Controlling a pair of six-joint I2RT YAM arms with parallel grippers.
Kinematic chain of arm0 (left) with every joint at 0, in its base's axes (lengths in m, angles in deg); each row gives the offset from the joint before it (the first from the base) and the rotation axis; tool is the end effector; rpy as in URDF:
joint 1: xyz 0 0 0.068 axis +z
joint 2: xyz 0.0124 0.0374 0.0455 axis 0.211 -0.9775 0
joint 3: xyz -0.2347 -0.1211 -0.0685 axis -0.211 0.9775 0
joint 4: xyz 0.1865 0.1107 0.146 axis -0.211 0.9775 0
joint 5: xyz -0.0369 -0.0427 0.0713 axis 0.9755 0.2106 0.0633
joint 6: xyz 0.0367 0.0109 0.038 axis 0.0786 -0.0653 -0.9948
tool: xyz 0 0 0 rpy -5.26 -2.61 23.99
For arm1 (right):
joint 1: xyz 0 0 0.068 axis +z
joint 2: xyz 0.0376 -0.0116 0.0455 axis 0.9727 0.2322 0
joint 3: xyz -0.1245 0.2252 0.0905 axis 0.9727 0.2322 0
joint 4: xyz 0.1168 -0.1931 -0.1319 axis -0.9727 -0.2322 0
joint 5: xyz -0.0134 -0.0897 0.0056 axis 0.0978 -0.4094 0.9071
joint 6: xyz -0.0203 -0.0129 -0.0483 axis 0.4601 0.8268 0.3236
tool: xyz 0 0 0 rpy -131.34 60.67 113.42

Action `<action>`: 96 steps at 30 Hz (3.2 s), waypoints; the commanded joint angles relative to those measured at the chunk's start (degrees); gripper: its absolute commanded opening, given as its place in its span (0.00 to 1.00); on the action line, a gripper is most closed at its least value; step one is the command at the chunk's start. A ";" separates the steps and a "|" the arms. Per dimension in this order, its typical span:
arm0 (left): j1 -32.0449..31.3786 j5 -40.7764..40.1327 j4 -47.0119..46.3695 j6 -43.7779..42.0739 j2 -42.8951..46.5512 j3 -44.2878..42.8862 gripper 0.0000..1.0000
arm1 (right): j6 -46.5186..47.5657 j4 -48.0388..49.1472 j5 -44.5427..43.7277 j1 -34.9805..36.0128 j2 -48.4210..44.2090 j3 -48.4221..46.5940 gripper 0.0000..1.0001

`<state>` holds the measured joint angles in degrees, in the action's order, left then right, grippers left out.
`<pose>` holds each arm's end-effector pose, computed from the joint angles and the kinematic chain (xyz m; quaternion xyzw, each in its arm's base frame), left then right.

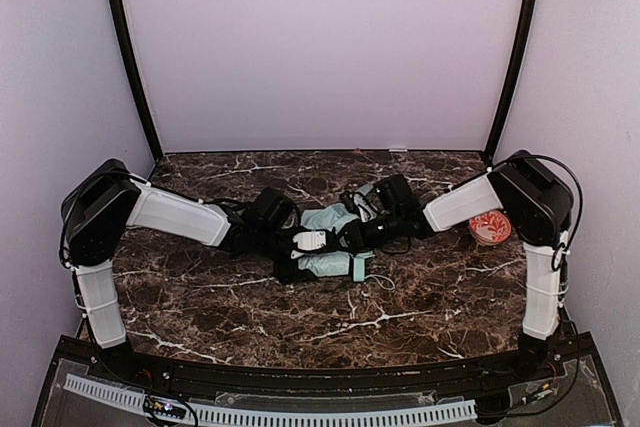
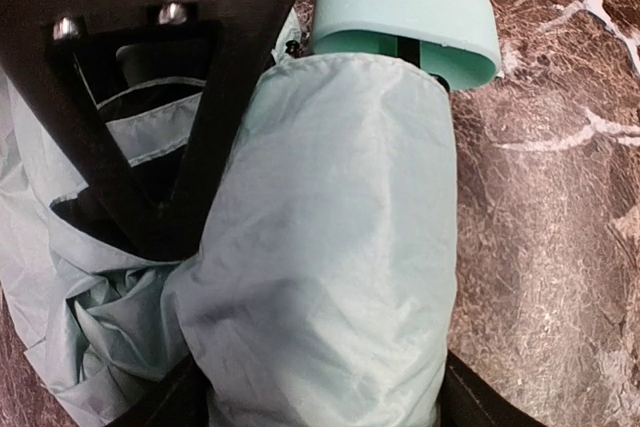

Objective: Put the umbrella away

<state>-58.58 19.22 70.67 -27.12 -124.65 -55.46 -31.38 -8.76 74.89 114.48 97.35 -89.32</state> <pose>0.2647 -0.2909 0.1435 0.6587 0.6445 -0.1417 0.3613 0.3131 0.2699 0.1186 -0.2203 0.8505 0.4386 0.1890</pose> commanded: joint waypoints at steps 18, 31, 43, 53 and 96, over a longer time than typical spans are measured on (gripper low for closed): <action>0.16 9.70 23.11 14.70 -7.15 -4.37 0.50 | 7.99 -3.14 -10.38 -3.65 -24.90 10.71 0.43; 0.21 17.49 30.79 18.62 -8.88 -6.44 0.30 | 50.00 4.72 -26.87 15.25 -41.98 26.31 0.51; 0.38 23.42 35.49 18.93 -11.98 -7.69 0.28 | 71.63 3.34 -37.56 24.29 -28.48 20.73 0.66; 1.16 25.00 37.41 18.70 -14.02 -9.05 0.27 | 78.17 1.65 -41.88 24.49 -18.68 15.93 0.70; 2.89 32.75 37.83 18.19 -14.59 -9.14 0.19 | 75.34 2.28 -36.09 22.44 -19.52 19.13 0.70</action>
<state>-55.23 56.84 96.59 -10.84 -134.40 -68.37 44.35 -6.27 38.69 137.19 76.11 -68.88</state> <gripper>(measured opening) 0.351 0.703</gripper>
